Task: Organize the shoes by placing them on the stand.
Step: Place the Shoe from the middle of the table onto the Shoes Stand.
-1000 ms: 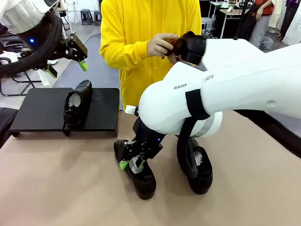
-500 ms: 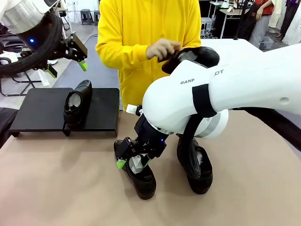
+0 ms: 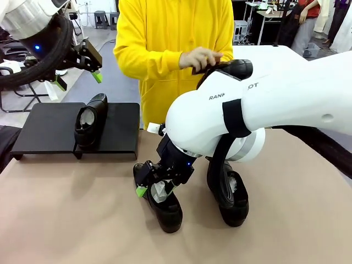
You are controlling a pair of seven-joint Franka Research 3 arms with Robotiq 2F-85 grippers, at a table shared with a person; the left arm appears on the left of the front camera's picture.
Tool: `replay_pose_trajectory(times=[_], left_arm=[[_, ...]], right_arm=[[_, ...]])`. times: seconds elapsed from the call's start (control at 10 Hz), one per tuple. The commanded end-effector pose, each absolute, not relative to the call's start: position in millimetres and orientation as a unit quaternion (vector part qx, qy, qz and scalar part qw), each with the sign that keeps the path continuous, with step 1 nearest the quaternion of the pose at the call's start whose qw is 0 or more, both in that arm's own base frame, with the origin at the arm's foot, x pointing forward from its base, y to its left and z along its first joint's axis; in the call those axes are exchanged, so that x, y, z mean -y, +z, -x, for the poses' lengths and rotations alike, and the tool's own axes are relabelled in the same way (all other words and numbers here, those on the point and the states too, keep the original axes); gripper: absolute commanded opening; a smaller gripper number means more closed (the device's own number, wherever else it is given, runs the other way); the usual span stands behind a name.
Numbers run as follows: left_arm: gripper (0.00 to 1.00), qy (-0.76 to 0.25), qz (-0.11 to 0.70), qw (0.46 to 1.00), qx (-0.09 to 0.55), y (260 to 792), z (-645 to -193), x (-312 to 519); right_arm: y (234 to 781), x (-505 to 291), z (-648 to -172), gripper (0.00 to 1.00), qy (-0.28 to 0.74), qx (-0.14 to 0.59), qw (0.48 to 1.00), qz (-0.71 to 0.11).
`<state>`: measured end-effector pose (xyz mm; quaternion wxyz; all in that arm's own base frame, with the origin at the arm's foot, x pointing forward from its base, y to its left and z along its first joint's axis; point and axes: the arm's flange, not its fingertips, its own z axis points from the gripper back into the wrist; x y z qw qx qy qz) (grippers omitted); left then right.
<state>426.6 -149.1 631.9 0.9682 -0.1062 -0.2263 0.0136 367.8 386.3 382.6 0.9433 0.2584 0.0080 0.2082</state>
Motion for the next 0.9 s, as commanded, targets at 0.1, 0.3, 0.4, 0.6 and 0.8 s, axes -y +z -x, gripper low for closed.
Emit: replay_pose_trajectory(times=[0.1,0.3,0.4,0.6,0.8], left_arm=[[1.00,0.008,0.105,0.969,0.225,634,-427,146],[1.00,0.008,0.105,0.969,0.225,634,-427,146],[1.00,0.008,0.105,0.969,0.225,634,-427,146],[1.00,0.008,0.105,0.969,0.225,634,-427,146],[1.00,0.008,0.105,0.969,0.225,634,-427,146]], right_arm=[[387,-390,-370,1.00,0.201,-0.002,0.947,-0.251],[384,-387,-368,1.00,0.208,-0.007,0.943,-0.259],[413,-383,-348,1.00,0.250,0.001,0.935,-0.251],[468,-356,-310,1.00,0.249,0.030,0.952,-0.176],[519,-300,-282,1.00,0.206,0.047,0.969,-0.130]])
